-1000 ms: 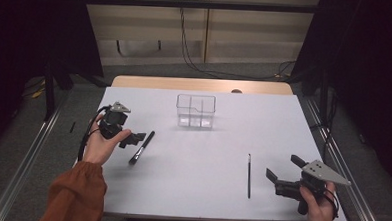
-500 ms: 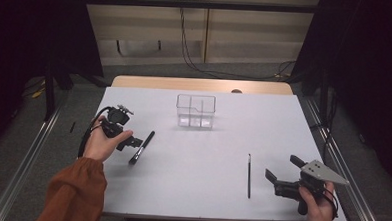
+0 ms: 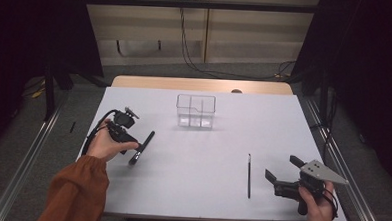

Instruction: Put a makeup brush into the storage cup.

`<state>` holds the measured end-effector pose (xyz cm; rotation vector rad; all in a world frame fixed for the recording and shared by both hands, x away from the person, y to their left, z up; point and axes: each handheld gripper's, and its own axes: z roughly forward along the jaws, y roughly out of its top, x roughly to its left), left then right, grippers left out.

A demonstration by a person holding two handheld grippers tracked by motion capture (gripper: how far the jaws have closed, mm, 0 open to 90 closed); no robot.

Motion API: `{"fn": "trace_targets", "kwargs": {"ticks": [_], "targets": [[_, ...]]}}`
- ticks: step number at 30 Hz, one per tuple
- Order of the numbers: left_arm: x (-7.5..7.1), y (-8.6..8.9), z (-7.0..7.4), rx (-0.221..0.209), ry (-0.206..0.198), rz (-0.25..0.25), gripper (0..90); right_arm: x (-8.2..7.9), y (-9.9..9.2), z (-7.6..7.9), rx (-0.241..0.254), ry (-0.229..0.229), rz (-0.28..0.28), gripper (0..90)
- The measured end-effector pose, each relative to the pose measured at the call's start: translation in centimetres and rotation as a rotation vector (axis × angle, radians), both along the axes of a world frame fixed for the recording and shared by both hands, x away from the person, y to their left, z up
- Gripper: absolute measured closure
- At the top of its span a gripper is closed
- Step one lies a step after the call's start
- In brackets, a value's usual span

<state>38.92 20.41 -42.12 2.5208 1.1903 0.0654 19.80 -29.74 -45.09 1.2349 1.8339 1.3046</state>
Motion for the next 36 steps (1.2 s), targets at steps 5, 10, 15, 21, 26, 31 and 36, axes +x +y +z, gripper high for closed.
{"fn": "trace_targets", "kwargs": {"ticks": [5, 10, 15, 21, 26, 31, 36], "targets": [[-0.1, -0.4, -0.2, 0.032, 0.029, -0.040, 9.5, 0.0, 0.0, 0.0, 0.000, 0.001, 0.001, 0.0], [0.1, -0.2, -0.3, 0.040, 0.029, -0.030, 20.1, 0.0, 0.0, 0.0, 0.001, 0.001, 0.002, 0.0], [0.1, -0.2, -0.5, 0.030, 0.060, -0.022, 33.3, 0.0, 0.0, 0.0, 0.001, 0.001, 0.004, 0.0], [0.3, -0.3, -1.1, 0.038, 0.107, -0.032, 42.3, 0.0, 0.0, 0.0, -0.001, 0.001, 0.003, 0.0], [0.4, -0.4, -1.5, 0.039, 0.130, -0.031, 46.5, 0.0, 0.0, 0.0, 0.002, 0.003, 0.006, 0.0], [0.5, -0.4, -1.9, 0.040, 0.141, -0.034, 51.6, 0.0, 0.0, 0.0, 0.000, 0.003, 0.005, 0.0], [0.4, -0.4, -2.0, 0.040, 0.159, -0.039, 59.9, 0.0, 0.1, 0.0, -0.001, 0.004, 0.007, 0.0]]}}
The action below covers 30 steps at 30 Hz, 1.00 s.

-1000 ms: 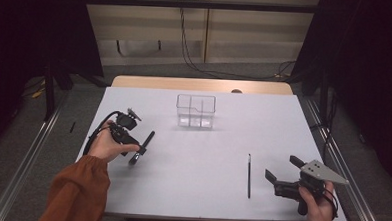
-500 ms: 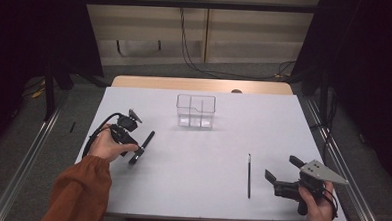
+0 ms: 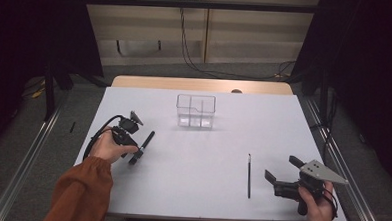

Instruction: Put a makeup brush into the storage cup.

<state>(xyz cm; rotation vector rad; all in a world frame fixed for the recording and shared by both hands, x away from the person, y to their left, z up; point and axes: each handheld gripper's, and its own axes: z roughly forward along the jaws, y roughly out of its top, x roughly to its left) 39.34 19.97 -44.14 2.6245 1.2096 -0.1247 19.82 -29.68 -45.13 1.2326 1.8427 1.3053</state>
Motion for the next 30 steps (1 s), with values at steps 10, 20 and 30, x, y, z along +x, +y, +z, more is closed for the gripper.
{"fn": "trace_targets", "kwargs": {"ticks": [10, 20, 30], "targets": [[-0.04, -0.05, -0.13, 0.016, 0.006, -0.009, 72.8, -0.01, -0.02, -0.01, -0.002, -0.001, 0.001, 0.0], [0.00, -0.14, -0.14, 0.023, 0.016, -0.024, 73.8, -0.01, -0.01, -0.01, -0.003, 0.000, 0.001, 0.0], [-0.18, -0.97, -0.24, 0.072, 0.006, -0.016, 73.3, -0.04, 0.00, -0.01, -0.003, 0.001, 0.002, 0.0]]}}
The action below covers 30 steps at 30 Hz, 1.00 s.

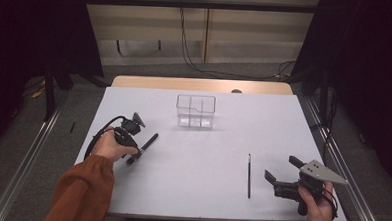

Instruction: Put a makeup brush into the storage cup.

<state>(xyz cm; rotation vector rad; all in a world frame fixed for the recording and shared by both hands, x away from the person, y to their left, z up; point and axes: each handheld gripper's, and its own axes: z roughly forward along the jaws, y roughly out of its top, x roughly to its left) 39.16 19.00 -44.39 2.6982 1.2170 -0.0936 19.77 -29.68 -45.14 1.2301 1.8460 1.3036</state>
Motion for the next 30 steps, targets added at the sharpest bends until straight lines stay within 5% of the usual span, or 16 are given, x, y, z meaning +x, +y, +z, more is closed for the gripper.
{"fn": "trace_targets", "kwargs": {"ticks": [11, 30], "targets": [[0.05, -0.34, 0.04, 0.033, -0.005, -0.038, 74.2, -0.03, 0.00, -0.01, -0.001, 0.001, 0.001, 0.0], [-0.06, 0.41, 0.51, -0.022, -0.003, -0.009, 74.3, 0.05, 0.03, -0.03, -0.003, 0.006, 0.000, 0.0]]}}
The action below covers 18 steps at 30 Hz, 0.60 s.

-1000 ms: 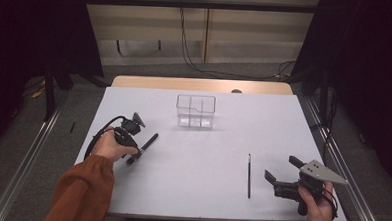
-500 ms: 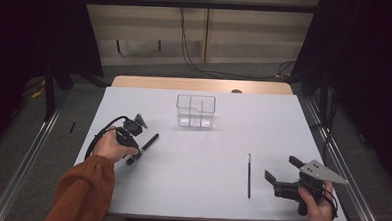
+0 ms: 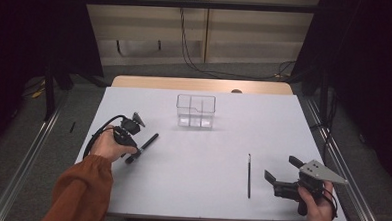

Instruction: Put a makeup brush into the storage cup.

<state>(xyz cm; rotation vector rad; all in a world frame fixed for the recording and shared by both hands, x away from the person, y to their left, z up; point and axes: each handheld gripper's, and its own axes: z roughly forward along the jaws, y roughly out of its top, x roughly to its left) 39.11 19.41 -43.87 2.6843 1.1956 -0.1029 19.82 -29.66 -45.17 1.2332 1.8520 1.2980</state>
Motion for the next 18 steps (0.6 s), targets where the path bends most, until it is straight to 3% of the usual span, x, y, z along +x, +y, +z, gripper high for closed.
{"fn": "trace_targets", "kwargs": {"ticks": [10, 18], "targets": [[-0.1, 0.5, 0.6, -0.021, -0.028, -0.004, 74.3, 0.0, 0.0, 0.0, 0.000, 0.000, 0.000, 0.0], [-0.4, 1.0, 1.2, -0.068, -0.050, 0.000, 74.3, 0.0, 0.0, 0.0, -0.003, 0.000, 0.002, 0.0]]}}
